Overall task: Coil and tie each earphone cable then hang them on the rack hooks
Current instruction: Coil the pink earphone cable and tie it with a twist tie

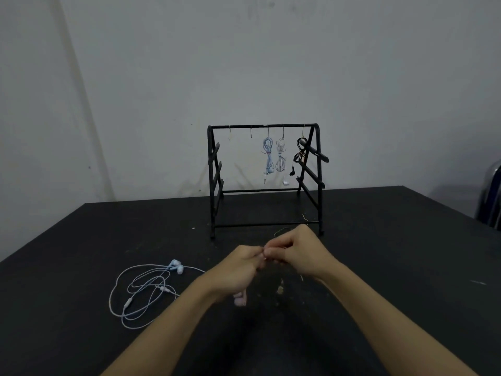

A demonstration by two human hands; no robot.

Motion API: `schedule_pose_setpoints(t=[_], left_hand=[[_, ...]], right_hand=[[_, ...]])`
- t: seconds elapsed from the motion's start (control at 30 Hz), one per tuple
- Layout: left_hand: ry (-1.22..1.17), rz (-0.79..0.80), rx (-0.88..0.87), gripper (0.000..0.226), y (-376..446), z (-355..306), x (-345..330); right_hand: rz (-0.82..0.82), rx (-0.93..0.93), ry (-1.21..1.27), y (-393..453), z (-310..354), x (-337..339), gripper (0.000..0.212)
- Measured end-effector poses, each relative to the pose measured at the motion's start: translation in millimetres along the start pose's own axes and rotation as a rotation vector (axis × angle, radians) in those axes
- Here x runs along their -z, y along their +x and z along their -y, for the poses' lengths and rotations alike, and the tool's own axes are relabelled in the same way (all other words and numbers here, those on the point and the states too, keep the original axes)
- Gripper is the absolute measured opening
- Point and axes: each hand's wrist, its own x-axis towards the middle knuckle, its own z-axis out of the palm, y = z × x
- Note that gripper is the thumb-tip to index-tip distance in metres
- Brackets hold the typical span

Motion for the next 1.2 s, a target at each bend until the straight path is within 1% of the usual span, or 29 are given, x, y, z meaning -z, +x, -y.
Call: schedule_pose_setpoints(t=[0.07, 0.13, 0.17, 0.23, 0.3, 0.37, 0.4, 0.43, 0.5, 0.53, 0.57, 0.67, 0.77, 0.83, 0.9, 0.97, 1.03, 1.1, 1.2], left_hand=[[0.064, 0.043, 0.007, 0.034, 2.5, -1.5, 5.7], [0.161, 0.033, -0.015, 0.036, 8.0, -1.0, 8.8], [0.159, 0.005, -0.015, 0.035, 11.4, 1.4, 9.4], [0.081, -0.055, 0.030, 0.033, 17.4, 7.5, 9.5], [0.023, -0.099, 0.102, 0.031, 25.3, 15.0, 7.5], [0.058, -0.183, 0.122, 0.031, 35.5, 20.9, 5.3], [0.091, -0.240, 0.110, 0.032, 40.5, 22.6, 3.8], [0.106, -0.294, 0.103, 0.032, 46.4, 26.7, 2.3], [0.087, -0.369, 0.115, 0.031, 55.4, 31.8, 0.6], [0.081, -0.395, 0.126, 0.031, 58.6, 33.2, 0.3], [0.077, -0.418, 0.136, 0.031, 62.2, 36.3, 0.0], [0.036, -0.467, 0.136, 0.032, 69.7, 43.2, -0.7], [-0.012, -0.486, 0.131, 0.031, 74.3, 49.5, -1.6], [0.007, -0.492, 0.107, 0.031, 75.8, 52.3, -2.1], [0.030, -0.495, 0.086, 0.031, 76.8, 55.0, -2.9], [0.041, -0.495, 0.069, 0.031, 76.9, 56.9, -2.9], [0.026, -0.505, 0.067, 0.032, 76.3, 58.3, -3.4], [-0.021, -0.528, 0.085, 0.032, 74.8, 58.4, -3.5], [-0.056, -0.559, 0.120, 0.032, 70.8, 56.7, -2.8]], right_hand=[[-0.022, 0.012, 0.050, 3.1, -4.4, -1.2, 0.005], [-0.061, -0.007, 0.154, 8.6, -9.4, -5.3, 0.004], [-0.079, -0.022, 0.221, 11.0, -11.4, -8.1, 0.004], [-0.123, -0.053, 0.297, 17.6, -16.9, -15.1, 0.003], [-0.153, -0.092, 0.314, 27.1, -25.1, -22.0, 0.008], [-0.159, -0.116, 0.294, 37.6, -34.2, -27.4, 0.008], [-0.197, -0.114, 0.264, 43.4, -38.3, -29.8, 0.010], [-0.276, -0.116, 0.216, 50.7, -44.9, -32.7, 0.015], [-0.483, -0.138, 0.048, 64.3, -55.7, -33.2, 0.022], [-0.550, -0.169, -0.043, 71.5, -61.3, -32.3, 0.022], [-0.583, -0.219, -0.117, 79.7, -68.6, -32.9, 0.022], [-0.576, -0.443, -0.296, 97.4, -81.4, -34.4, 0.030], [-0.566, -0.552, -0.437, 107.9, -81.0, -38.7, 0.042], [-0.591, -0.582, -0.463, 112.9, -76.8, -40.4, 0.040], [-0.613, -0.611, -0.448, 119.1, -76.5, -41.5, 0.031], [-0.617, -0.624, -0.419, 122.9, -76.4, -42.0, 0.022], [-0.601, -0.597, -0.406, 121.5, -75.5, -42.6, 0.019], [-0.573, -0.515, -0.364, 112.9, -74.9, -42.4, 0.018], [-0.577, -0.344, -0.189, 91.3, -73.5, -43.3, 0.018]])
